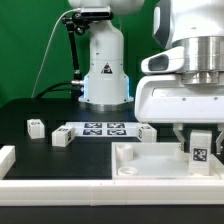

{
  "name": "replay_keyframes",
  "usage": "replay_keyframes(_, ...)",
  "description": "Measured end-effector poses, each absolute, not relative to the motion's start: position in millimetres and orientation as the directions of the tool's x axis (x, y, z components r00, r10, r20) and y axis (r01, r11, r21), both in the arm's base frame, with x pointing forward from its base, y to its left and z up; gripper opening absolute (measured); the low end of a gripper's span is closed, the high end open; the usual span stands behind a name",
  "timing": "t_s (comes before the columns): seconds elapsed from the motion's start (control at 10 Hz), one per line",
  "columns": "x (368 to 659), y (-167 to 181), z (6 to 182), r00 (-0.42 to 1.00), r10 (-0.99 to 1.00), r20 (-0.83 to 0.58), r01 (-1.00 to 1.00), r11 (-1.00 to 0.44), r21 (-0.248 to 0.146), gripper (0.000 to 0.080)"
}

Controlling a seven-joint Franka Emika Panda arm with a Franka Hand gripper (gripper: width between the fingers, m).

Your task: Assemble one leg

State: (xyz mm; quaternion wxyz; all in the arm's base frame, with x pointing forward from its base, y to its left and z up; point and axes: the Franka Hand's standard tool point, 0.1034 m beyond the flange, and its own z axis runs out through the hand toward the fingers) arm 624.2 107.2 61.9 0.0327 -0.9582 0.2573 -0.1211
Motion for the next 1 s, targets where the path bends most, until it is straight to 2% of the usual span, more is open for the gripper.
replay_keyframes(0.2,621.6,97.1,61.4,0.724,-0.655,0.219,-0.636,-0.756,-0.157,0.0302)
replay_keyframes(0.5,617.4,74.4,61.4,0.564,-0.796,0.22,-0.783,-0.6,-0.164,0.0312)
replay_keyframes(0.7,616.9,72.5,61.2,0.563,-0.797,0.221,-0.785,-0.599,-0.159,0.0315)
replay_keyframes(0.8,616.9,72.7,61.1,0.563,-0.797,0.221,-0.785,-0.599,-0.159,0.048)
replay_keyframes(0.9,616.9,72.6,61.2,0.563,-0.797,0.221,-0.785,-0.599,-0.159,0.048)
replay_keyframes(1.0,616.9,72.7,61.2,0.563,-0.797,0.221,-0.785,-0.599,-0.159,0.062)
